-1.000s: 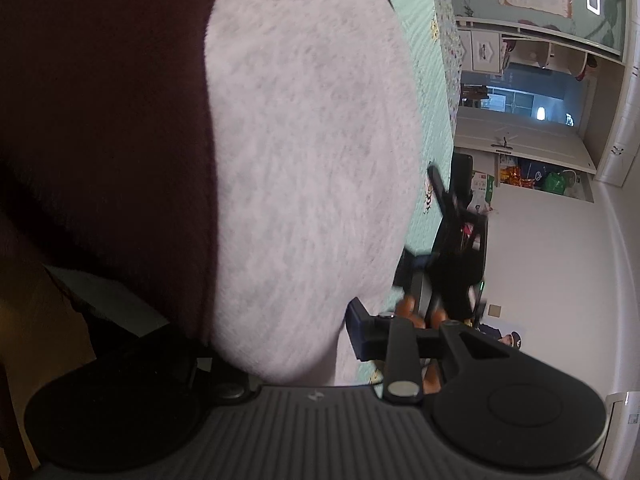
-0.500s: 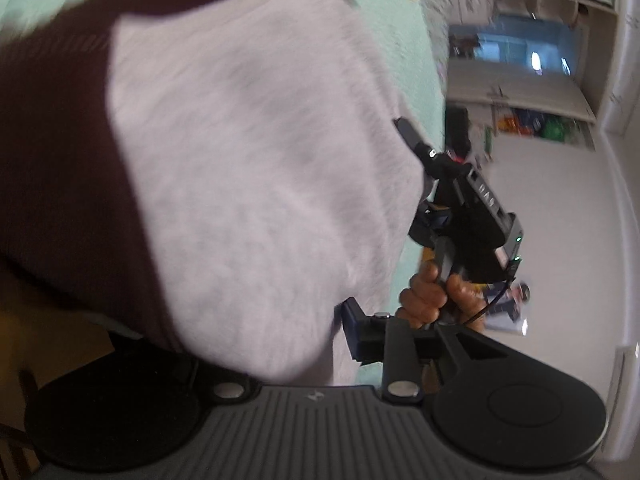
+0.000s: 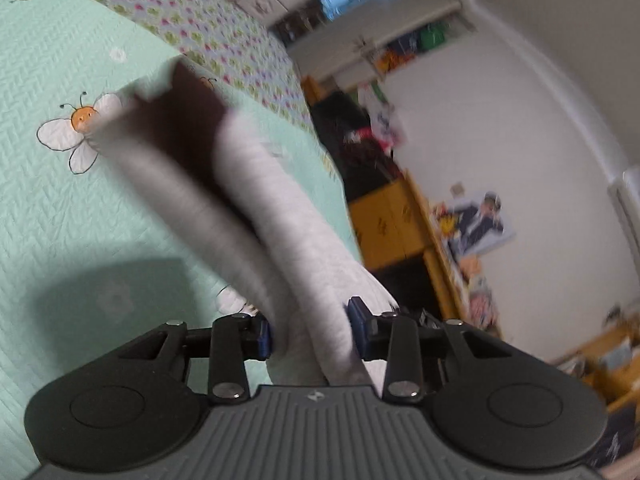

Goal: Fold clothes

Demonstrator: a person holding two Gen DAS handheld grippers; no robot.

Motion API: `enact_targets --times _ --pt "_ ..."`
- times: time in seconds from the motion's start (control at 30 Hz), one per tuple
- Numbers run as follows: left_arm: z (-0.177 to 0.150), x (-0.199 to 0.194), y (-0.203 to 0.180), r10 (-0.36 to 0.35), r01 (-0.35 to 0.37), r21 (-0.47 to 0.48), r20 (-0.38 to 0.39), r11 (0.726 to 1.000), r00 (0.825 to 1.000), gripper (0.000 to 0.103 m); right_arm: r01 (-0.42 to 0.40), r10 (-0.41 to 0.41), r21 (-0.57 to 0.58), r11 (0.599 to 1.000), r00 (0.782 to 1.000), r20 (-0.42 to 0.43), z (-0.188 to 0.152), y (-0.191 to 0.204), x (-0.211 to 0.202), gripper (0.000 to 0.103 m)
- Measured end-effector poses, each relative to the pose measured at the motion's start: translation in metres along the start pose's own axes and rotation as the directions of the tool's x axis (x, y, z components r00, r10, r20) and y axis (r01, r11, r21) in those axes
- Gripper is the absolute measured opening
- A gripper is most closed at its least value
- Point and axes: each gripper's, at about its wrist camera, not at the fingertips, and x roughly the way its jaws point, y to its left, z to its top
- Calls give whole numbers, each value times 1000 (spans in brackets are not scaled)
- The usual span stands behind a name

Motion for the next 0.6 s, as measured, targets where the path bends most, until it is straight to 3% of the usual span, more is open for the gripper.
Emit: enact_targets --times 0.07,0.13,0.2,0.23,0.3,0.37,0.47,0.6 --pt "-23 26 49 27 -33 -66 -92 997 995 47 75 -76 53 996 997 17 -33 -37 -6 25" --pt "-51 57 110 72 -101 -148 -190 984 979 46 160 -164 110 981 986 23 -68 -79 -9 26" --pt "-80 85 176 169 -237 -243 -274 941 947 45 263 -268 165 951 963 12 -101 -124 -9 26" --pt "-92 89 199 225 -297 -265 -269 918 936 43 283 -289 196 939 957 1 -113 -147 -7 27" --pt "-106 80 222 106 -168 -362 -185 917 977 44 271 -276 227 935 961 -8 -128 -174 -5 28" --pt "-108 64 220 130 -157 -330 -104 931 986 44 254 -257 186 949 967 -8 -123 -169 -6 36" --pt "-123 36 225 167 -149 -372 16 916 986 45 238 -238 122 964 971 -9 -117 -161 -8 44" --pt "-129 12 205 229 -181 -307 130 934 965 58 266 -266 33 963 964 -4 -117 -151 -21 50"
